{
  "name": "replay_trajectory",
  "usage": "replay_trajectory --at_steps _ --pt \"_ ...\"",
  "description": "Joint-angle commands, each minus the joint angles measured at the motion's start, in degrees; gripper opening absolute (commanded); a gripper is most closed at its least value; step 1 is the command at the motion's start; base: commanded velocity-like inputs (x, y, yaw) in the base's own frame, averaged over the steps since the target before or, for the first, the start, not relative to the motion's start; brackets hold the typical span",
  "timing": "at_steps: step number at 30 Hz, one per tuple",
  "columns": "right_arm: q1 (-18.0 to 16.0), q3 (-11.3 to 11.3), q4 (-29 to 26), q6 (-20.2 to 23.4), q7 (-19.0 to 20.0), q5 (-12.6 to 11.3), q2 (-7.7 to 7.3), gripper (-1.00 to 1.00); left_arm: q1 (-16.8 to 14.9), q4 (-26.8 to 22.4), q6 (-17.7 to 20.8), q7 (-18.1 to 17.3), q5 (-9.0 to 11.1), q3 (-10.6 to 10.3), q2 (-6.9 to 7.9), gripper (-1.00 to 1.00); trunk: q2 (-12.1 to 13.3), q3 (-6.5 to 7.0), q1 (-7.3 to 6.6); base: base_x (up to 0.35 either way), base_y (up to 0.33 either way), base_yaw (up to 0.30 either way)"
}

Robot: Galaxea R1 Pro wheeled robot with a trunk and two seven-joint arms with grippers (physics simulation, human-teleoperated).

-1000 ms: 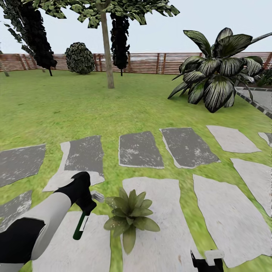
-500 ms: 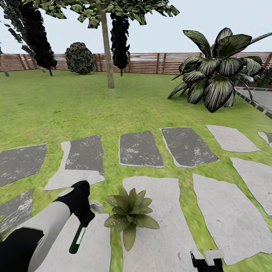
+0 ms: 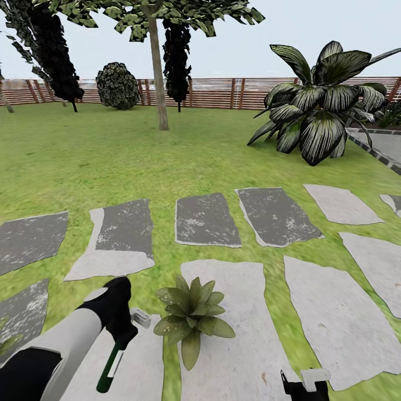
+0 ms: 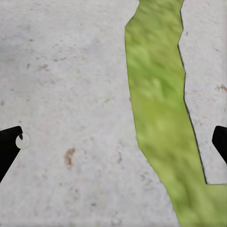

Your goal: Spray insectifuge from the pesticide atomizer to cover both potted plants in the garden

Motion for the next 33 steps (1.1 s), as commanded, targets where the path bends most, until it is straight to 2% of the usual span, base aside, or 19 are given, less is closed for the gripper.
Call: replay_trajectory --at_steps 1,7,17,33 --pt "-0.02 0.52 0.02 -0.16 -0.09 -0.56 -0.01 1.0 0.71 -0.17 0.43 -0.56 -0.42 -0.15 -0.03 -1.0 -0.02 -0.05 -0.01 0.0 0.0 0.0" --pt "-0.02 0.52 0.02 -0.14 -0.09 -0.56 0.0 1.0 1.85 -0.41 0.44 -0.48 -0.52 -0.35 0.32 -1.0 -0.02 -0.05 -0.01 0.0 0.0 0.0" --pt "-0.02 0.52 0.02 -0.15 -0.09 -0.56 0.0 1.0 1.83 -1.18 0.56 -0.14 -0.52 -0.1 2.61 -1.0 -0.02 -0.05 -0.01 0.0 0.0 0.0" --pt "-0.02 0.52 0.02 -0.12 -0.09 -0.56 0.0 1.0 1.98 -0.97 0.58 0.83 -0.44 -0.11 2.33 -1.0 -0.02 -0.05 -0.01 0.0 0.0 0.0"
